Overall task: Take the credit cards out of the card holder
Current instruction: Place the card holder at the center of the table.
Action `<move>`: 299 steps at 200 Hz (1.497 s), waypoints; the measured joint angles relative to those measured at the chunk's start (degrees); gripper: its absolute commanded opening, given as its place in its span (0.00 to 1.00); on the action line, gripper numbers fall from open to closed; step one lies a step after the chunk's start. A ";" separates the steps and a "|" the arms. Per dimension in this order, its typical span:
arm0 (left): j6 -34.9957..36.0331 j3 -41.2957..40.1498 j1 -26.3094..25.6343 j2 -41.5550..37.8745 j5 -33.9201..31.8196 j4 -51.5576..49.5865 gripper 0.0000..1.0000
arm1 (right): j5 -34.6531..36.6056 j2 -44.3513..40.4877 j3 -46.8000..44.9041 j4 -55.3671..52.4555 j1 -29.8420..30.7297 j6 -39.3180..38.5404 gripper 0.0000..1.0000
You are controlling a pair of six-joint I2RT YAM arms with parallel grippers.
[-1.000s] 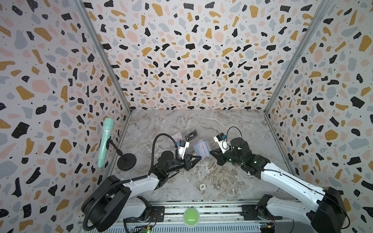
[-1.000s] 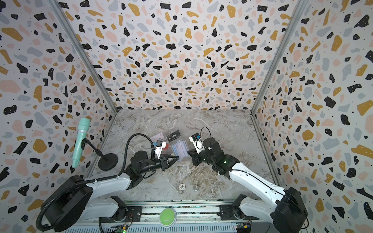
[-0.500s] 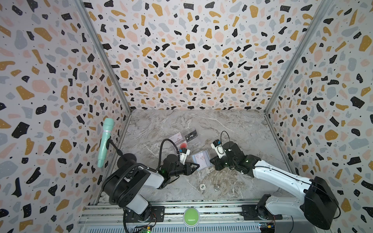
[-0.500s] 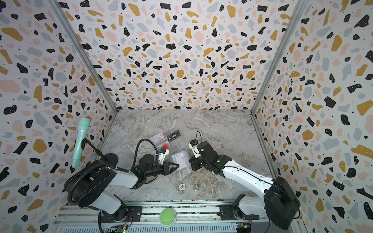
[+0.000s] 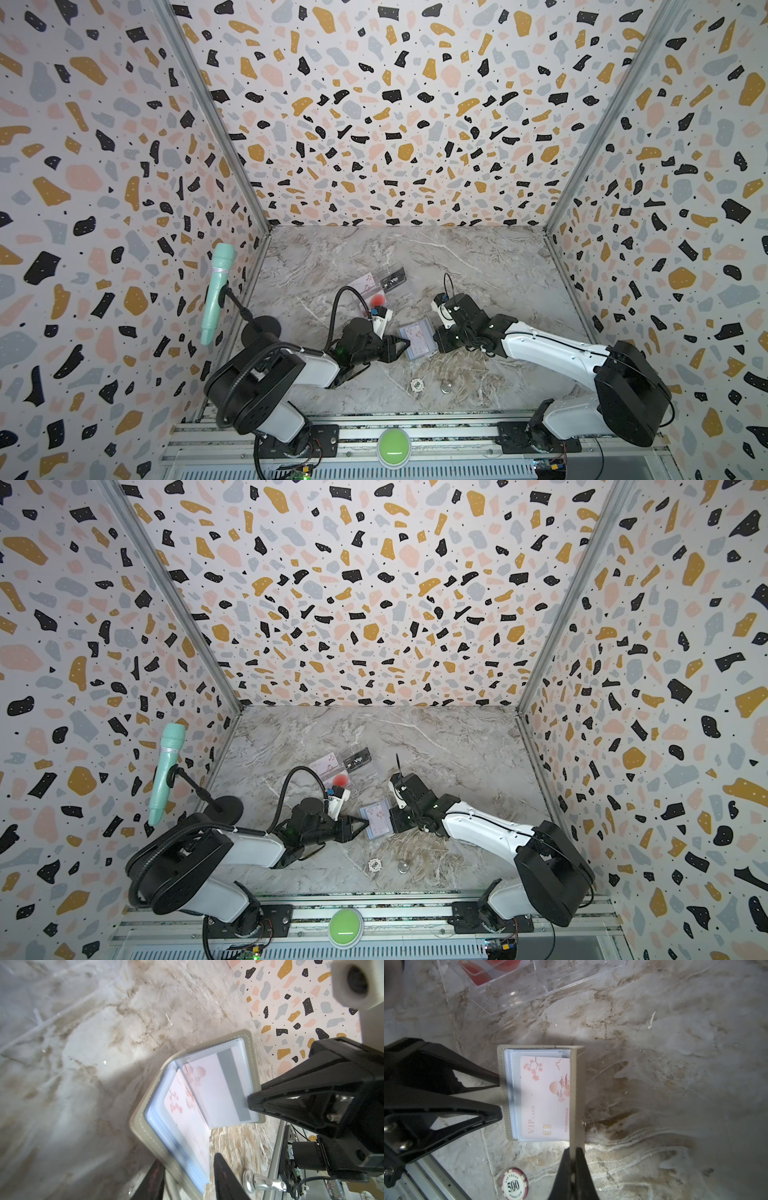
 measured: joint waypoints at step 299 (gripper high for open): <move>7.32 0.50 -5.70 5.55 -13.46 -0.11 0.15 | -7.87 2.47 1.64 7.58 1.14 3.87 0.19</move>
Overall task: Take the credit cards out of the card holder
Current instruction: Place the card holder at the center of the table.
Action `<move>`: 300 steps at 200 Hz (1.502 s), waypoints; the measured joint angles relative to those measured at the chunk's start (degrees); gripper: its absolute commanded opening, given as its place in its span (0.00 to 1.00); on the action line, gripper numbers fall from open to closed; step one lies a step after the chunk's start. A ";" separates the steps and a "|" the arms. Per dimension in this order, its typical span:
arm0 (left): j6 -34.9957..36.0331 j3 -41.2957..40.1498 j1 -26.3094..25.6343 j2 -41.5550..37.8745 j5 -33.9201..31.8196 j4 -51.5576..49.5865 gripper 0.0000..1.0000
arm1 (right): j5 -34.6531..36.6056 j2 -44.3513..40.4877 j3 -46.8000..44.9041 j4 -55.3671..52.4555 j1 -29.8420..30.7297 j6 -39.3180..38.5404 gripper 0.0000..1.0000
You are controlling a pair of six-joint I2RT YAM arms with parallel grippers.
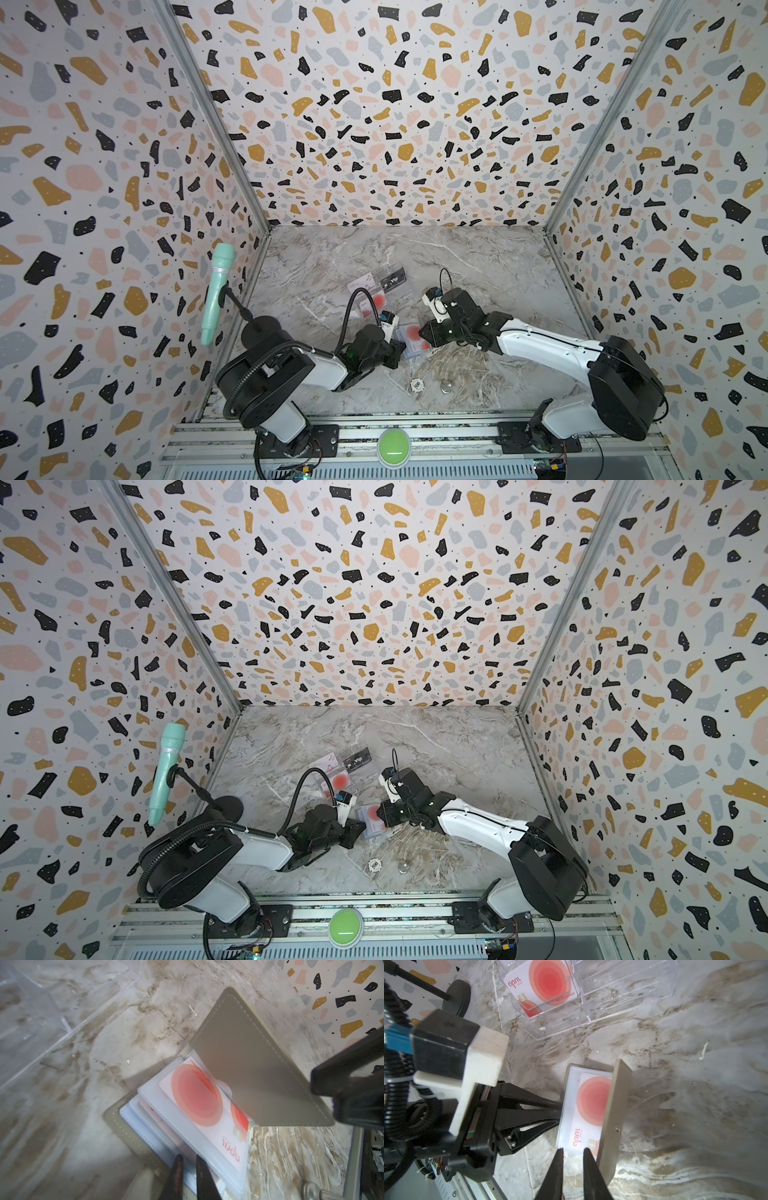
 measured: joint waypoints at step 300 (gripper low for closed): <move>4.02 3.65 -0.02 -1.92 -0.39 -4.79 0.25 | -2.56 4.42 -11.02 10.60 -8.76 -0.48 0.18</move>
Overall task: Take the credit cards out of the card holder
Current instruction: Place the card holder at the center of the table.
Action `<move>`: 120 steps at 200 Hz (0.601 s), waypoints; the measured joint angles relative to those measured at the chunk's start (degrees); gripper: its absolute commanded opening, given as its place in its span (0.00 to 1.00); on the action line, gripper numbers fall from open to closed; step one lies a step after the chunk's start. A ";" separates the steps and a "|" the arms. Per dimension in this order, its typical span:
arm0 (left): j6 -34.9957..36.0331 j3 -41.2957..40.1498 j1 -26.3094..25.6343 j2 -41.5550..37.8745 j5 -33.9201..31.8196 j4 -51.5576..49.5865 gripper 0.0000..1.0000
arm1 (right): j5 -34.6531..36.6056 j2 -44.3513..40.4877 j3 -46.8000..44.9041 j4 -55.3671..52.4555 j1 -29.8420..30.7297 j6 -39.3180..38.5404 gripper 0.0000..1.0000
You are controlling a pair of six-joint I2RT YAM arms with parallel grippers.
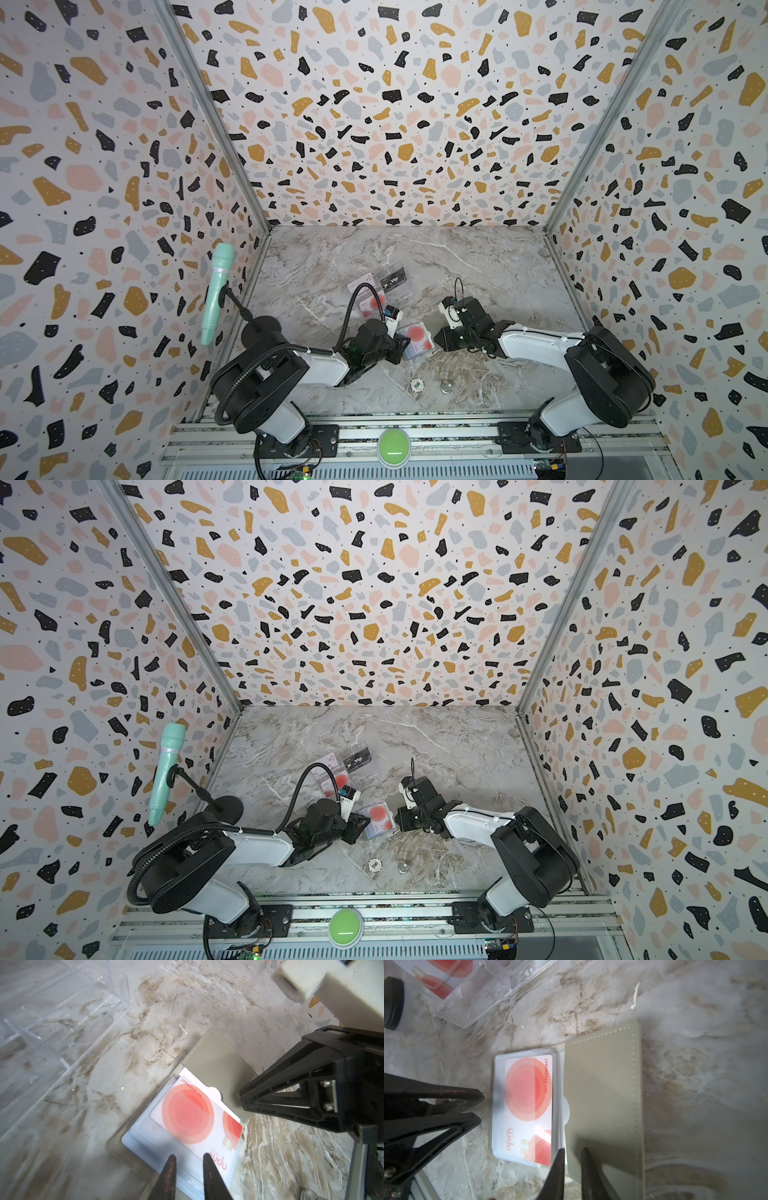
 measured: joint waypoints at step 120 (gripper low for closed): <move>0.31 1.03 -0.26 3.23 -0.09 0.61 0.21 | -17.51 1.57 -2.67 9.44 -5.05 2.12 0.58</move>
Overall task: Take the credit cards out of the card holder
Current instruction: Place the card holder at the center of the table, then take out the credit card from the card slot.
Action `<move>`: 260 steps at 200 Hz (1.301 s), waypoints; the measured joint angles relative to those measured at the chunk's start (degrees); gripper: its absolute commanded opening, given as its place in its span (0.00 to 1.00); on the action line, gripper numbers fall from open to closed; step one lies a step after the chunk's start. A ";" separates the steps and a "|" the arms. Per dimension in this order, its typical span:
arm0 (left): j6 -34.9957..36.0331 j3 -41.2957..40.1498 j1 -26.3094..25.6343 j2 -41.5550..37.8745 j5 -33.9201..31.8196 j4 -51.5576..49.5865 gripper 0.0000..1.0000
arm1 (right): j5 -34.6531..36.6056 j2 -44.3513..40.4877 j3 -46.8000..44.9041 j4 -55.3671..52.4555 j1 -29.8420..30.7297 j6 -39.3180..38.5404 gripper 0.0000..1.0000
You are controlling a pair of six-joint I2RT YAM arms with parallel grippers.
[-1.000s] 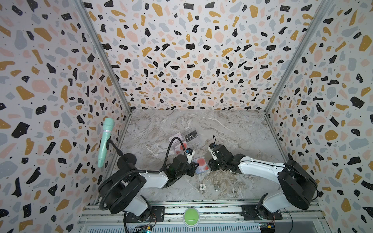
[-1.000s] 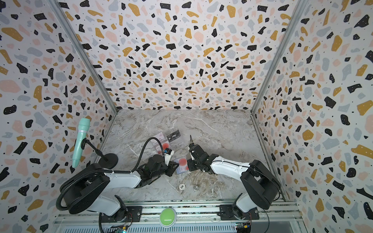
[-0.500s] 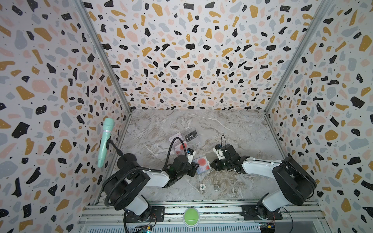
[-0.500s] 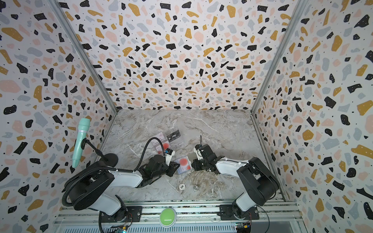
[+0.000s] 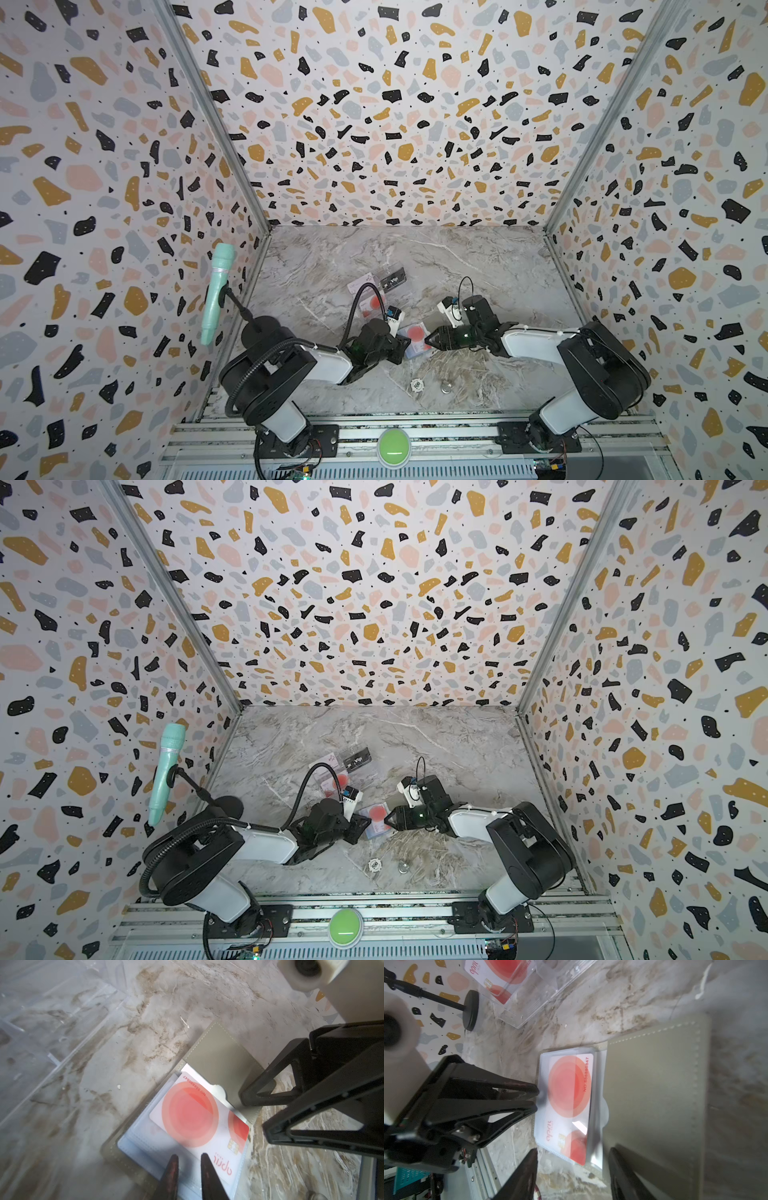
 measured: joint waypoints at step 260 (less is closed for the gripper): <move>0.11 -4.04 0.00 -0.22 -3.50 4.79 0.18 | -18.88 14.99 5.46 10.73 -1.42 8.20 0.39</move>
